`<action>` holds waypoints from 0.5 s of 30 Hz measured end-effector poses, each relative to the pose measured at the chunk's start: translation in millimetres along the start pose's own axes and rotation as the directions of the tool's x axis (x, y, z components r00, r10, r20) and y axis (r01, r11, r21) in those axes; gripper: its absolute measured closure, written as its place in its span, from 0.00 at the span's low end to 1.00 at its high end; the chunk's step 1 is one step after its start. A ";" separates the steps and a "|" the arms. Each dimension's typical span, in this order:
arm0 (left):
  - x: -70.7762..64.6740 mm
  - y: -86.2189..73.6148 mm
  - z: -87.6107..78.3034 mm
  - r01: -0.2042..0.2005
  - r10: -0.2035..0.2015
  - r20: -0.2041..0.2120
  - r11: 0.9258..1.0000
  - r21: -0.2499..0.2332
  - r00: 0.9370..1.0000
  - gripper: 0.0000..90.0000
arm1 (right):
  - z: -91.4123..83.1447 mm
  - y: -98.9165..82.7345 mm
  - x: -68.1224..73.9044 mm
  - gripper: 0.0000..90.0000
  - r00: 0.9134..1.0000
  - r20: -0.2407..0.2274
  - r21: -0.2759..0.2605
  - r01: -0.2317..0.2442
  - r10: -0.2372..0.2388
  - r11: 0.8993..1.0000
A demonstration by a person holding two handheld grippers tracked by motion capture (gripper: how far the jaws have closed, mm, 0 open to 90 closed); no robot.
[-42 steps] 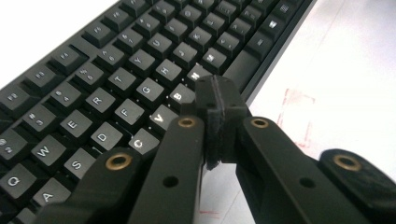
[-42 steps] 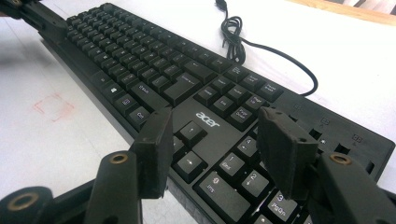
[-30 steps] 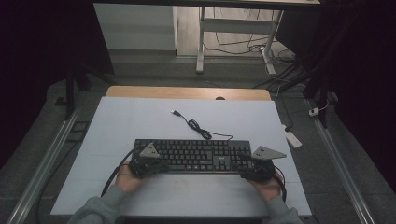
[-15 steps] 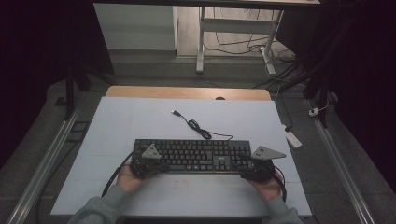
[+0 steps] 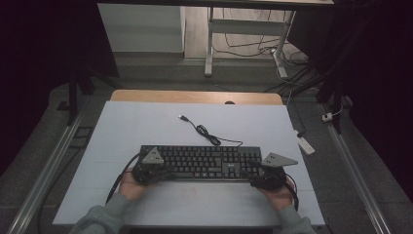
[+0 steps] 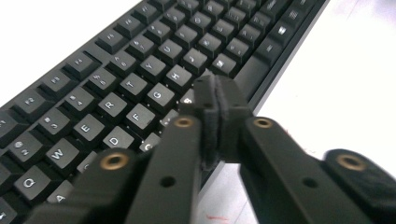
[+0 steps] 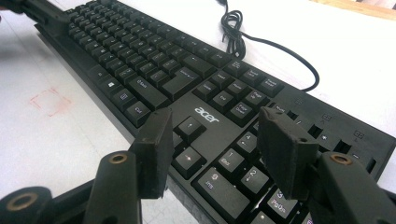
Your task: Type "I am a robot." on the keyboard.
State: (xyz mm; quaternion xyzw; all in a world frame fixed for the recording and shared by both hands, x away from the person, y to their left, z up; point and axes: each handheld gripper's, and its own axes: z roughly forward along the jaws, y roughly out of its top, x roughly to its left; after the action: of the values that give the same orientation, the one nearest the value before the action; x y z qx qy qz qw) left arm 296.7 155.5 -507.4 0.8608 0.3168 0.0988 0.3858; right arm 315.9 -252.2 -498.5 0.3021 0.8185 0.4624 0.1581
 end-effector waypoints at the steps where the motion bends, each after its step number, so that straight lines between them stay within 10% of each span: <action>1: 0.8 0.0 -2.1 0.006 -0.006 0.003 1.000 -0.008 1.000 0.88 | 0.3 -0.1 0.0 0.51 1.000 0.005 0.001 -0.004 0.004 1.000; 15: 14.0 2.1 -24.9 0.110 -0.113 -0.029 0.989 -0.095 0.993 0.47 | 2.1 -0.6 0.3 0.50 1.000 -0.017 0.007 -0.003 0.003 1.000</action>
State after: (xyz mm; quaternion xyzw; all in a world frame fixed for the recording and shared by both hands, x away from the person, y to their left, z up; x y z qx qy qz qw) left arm 298.3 178.2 -489.9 0.8210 0.3659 0.1064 0.4252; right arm 316.6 -250.9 -500.1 0.2999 0.8211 0.4621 0.1493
